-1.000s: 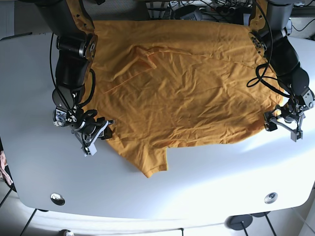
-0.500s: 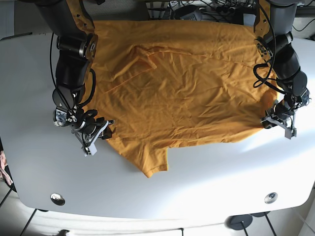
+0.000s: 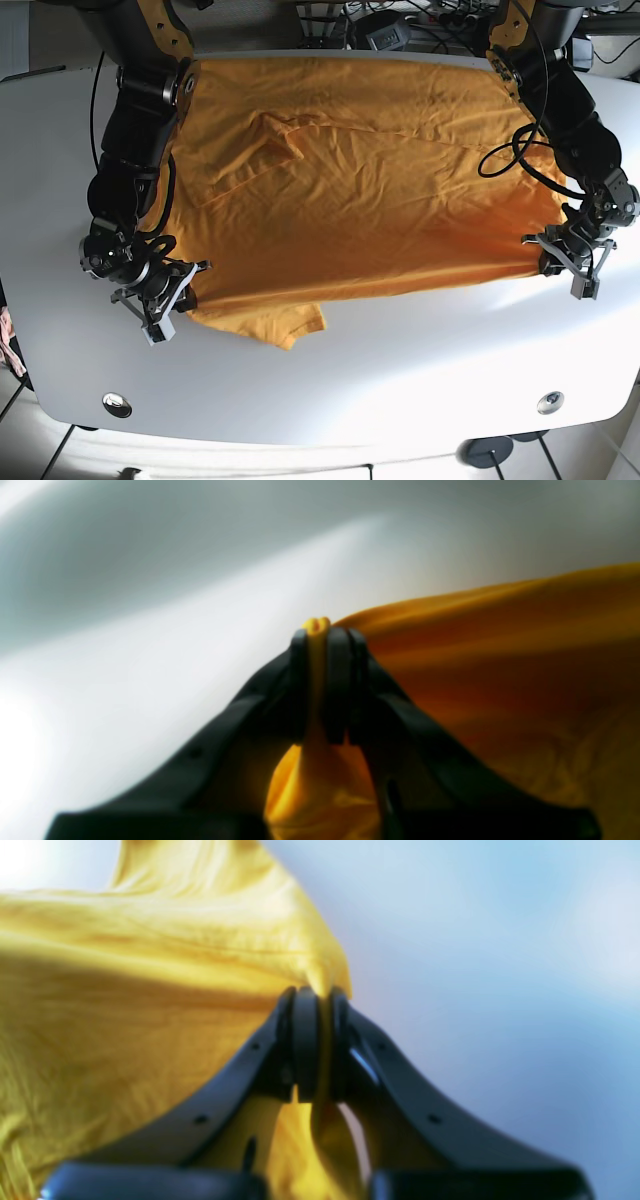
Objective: Fold the T-shirt properly
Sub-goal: 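Fold the hem edge over toward the collar with both grippers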
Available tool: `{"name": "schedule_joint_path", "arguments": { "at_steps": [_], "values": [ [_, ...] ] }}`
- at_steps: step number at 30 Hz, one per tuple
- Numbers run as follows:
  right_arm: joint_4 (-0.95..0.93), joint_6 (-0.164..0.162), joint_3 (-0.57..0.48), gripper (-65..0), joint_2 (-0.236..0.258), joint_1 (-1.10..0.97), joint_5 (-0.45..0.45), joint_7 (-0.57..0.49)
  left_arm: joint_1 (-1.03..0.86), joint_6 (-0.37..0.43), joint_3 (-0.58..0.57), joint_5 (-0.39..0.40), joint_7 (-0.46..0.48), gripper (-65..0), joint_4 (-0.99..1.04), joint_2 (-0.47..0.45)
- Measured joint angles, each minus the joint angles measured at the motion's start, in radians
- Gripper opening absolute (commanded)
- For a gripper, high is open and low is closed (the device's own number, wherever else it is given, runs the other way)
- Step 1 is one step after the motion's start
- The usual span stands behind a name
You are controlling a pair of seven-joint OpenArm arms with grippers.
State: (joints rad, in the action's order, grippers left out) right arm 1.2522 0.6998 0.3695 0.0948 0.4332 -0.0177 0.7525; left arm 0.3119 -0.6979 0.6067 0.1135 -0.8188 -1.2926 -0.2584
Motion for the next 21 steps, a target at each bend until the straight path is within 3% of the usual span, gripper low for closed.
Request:
{"name": "schedule_joint_path", "arguments": {
  "at_steps": [4, 12, 21],
  "values": [
    [0.214, 0.002, 0.0, -63.1, -0.001, -0.09, 0.015, 0.1, -0.042, -0.003, 0.0, 0.006, -0.056, -65.0, -0.134, 0.011],
    [0.642, 0.008, -0.001, -63.1, -0.013, -0.35, 0.023, 0.255, -0.204, -0.01, 0.048, 0.015, -0.056, -65.0, -0.298, 0.063],
    [0.744, 0.007, 0.003, -62.8, -0.041, -0.605, 0.021, 0.273, -0.371, -0.01, 0.095, 0.047, -0.057, -65.0, -0.377, 0.088]
  ]
}}
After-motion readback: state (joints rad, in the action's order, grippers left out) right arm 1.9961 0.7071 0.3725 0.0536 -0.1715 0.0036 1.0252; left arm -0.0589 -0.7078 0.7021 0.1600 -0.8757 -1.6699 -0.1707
